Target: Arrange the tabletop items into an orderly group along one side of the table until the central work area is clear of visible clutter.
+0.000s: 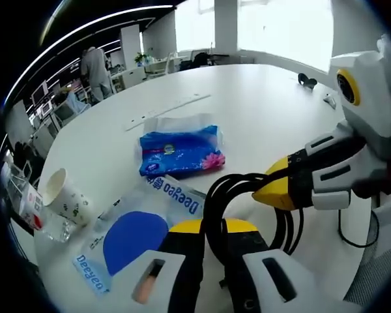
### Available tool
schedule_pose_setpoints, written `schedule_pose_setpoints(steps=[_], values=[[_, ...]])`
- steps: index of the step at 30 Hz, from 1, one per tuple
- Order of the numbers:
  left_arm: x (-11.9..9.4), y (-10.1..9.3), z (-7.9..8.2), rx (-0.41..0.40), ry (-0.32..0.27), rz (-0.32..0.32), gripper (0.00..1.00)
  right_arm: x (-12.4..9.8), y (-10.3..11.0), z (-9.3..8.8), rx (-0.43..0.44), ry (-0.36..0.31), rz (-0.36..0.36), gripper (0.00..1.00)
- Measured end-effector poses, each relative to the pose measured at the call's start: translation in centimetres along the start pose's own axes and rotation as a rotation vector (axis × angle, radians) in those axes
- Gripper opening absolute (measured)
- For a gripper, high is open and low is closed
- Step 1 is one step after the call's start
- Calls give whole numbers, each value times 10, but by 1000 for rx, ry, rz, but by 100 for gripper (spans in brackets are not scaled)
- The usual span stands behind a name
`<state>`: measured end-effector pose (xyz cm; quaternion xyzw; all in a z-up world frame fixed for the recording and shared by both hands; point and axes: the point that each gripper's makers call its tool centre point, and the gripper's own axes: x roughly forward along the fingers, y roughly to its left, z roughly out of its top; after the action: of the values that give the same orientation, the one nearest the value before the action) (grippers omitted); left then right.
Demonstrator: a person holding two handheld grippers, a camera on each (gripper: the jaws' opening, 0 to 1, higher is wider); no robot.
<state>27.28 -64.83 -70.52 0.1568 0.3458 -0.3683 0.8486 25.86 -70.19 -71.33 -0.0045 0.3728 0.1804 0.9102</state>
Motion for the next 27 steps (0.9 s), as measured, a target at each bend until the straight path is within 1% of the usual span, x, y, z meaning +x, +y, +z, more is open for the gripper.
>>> schedule_pose_setpoints(steps=[8,17,19,22,27], values=[[-15,-8,-17,-15,15,-2,8,-11,18,-13,-19,10,31,3],[-27,-17,-43,-26,50,-4,8,-16,38,-33,-39,38,56,3],[-28,-18,-49,-24,54,1,8,-17,41,-37,-45,35,61,3],[-28,-20,-56,-21,71,0,9,-15,45,-43,-53,49,64,3],[-26,-21,-68,7,100,9,9,-12,50,-50,-79,48,70,4]])
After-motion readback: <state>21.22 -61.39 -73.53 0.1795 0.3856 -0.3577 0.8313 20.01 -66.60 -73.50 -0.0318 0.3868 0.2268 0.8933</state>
